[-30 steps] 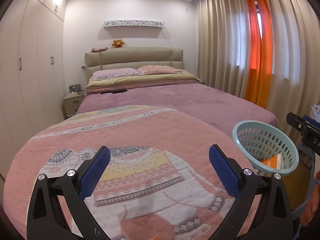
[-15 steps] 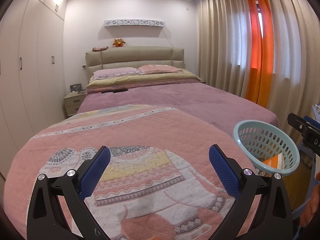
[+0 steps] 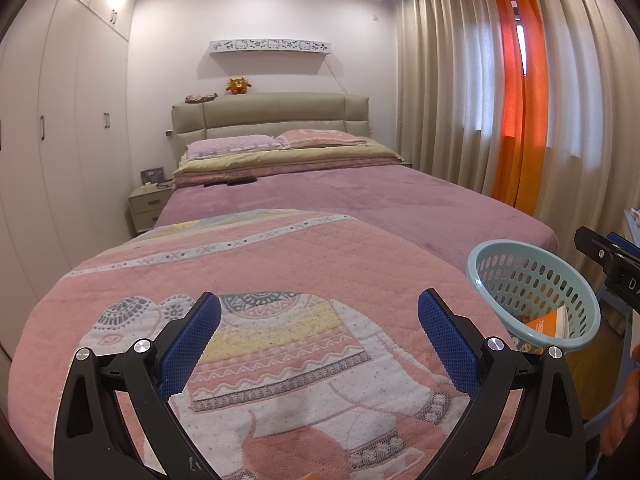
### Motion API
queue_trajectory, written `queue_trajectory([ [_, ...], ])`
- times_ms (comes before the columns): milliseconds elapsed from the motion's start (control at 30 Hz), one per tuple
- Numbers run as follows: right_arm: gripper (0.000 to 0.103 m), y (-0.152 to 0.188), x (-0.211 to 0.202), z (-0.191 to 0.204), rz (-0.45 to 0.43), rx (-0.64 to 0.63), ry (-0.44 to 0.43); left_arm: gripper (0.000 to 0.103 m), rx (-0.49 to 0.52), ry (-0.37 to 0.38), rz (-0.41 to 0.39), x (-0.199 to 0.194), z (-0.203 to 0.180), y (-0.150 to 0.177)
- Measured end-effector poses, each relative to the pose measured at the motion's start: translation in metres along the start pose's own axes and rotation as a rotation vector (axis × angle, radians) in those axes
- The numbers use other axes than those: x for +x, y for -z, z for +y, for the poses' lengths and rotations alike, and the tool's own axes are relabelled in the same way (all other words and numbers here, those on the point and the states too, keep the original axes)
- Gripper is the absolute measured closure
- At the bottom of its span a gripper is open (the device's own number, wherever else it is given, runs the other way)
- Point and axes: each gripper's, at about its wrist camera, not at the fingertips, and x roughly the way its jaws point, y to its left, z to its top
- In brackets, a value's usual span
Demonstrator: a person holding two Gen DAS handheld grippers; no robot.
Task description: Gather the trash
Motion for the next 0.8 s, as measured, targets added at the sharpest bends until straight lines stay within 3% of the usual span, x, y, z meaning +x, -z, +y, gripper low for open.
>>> queue_trajectory([
  [200, 0.041, 0.0, 0.001, 0.001, 0.004, 0.003, -0.003, 0.007, -0.001, -0.003, -0.003, 0.0, 0.001, 0.0],
  [367, 0.041, -0.002, -0.005, 0.007, -0.005, -0.007, -0.012, 0.007, -0.046, -0.058, -0.062, -0.018, 0.009, -0.009],
  [500, 0.041, -0.002, -0.008, 0.011, 0.0, -0.012, -0.01, 0.007, -0.035, -0.073, -0.066, -0.032, 0.01, -0.013],
  [800, 0.041, -0.006, -0.021, 0.018, -0.023, -0.025, -0.016, 0.007, -0.034, -0.071, -0.094, -0.055, 0.012, -0.024],
])
